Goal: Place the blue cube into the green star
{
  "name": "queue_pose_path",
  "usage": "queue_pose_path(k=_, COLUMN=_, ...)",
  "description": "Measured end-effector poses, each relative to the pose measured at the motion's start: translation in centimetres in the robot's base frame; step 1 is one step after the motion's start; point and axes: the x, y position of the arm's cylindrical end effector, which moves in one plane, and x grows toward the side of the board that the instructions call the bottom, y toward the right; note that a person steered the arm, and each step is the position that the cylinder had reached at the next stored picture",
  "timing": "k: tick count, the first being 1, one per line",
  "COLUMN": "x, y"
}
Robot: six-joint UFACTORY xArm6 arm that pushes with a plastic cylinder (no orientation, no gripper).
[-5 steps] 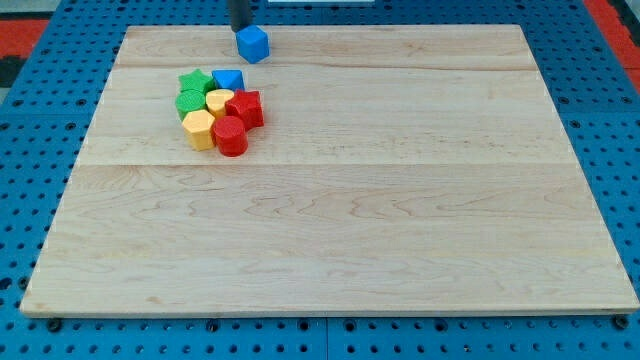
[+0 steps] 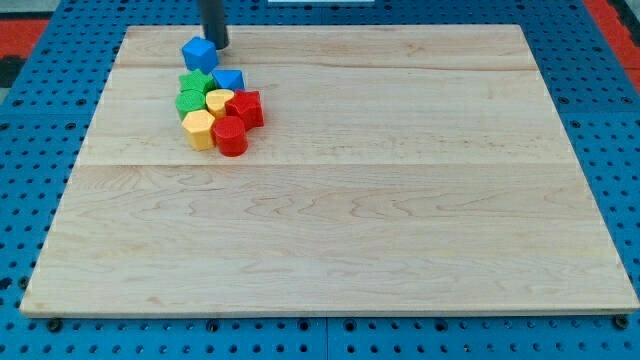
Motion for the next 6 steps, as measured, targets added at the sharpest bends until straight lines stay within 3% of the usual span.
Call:
queue_pose_path(k=3, x=2.5, y=-2.8)
queue_pose_path(k=6, x=2.6, y=-0.3)
